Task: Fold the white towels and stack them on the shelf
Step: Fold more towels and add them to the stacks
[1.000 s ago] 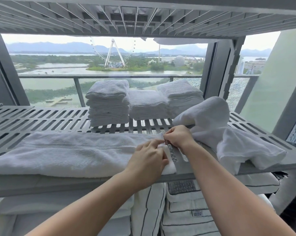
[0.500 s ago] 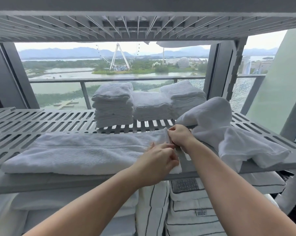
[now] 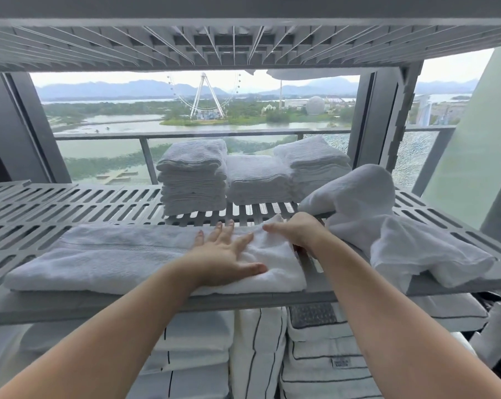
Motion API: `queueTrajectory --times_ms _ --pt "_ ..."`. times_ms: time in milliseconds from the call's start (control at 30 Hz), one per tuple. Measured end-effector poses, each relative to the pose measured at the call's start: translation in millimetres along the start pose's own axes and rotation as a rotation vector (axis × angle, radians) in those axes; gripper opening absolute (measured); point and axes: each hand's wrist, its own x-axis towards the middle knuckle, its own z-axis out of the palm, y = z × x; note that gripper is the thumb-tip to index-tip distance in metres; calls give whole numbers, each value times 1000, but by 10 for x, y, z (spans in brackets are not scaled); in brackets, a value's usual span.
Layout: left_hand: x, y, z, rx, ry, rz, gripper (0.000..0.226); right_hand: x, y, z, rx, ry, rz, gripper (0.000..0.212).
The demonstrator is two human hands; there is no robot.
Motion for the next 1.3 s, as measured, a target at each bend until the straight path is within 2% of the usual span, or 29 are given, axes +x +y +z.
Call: queueTrajectory --times_ms 67,167,267,367,467,533,633,733,867,933,1000,1067,1167,1300 --pt "-3 -11 -6 4 -5 0 115 -5 -56 25 -36 -51 -40 42" --pt "-27 -12 26 4 26 -12 121 -26 -78 49 -8 -27 -56 23" --pt "-50 12 61 15 77 -73 121 -15 -57 100 291 -76 7 20" --pt "-65 62 35 -11 67 -103 116 -40 -59 104 444 -122 54 26" --pt "-121 29 -77 -141 71 -65 92 -72 -111 65 668 -179 90 37" --pt "-189 -166 -199 -185 151 -58 76 -91 -182 26 790 -233 93 39" --pt "-364 -611 -355 -57 193 -154 77 -131 -333 6 992 -301 64 37" --pt "-498 -784 -252 31 89 -244 78 -211 -582 104 1192 -368 8 20" --pt "-495 -794 -101 23 43 -181 72 -312 -1029 350 1194 -399 -90 5" --pt "-561 -997 -222 -1 103 -127 62 -343 -1250 451 1187 -382 -111 8" --pt "-661 -1253 -262 91 208 -176 70 -374 -1454 550 1197 -363 -118 13" --pt "-768 -1405 -207 135 181 -219 80 -400 -1646 676 1208 -354 -124 18" --pt "-833 -1518 -133 2 87 -138 85 -474 -1909 895 1163 -391 -153 23" --pt "-964 -2124 -376 -112 247 -86 90 -477 -2198 1137 1100 -379 -122 7"
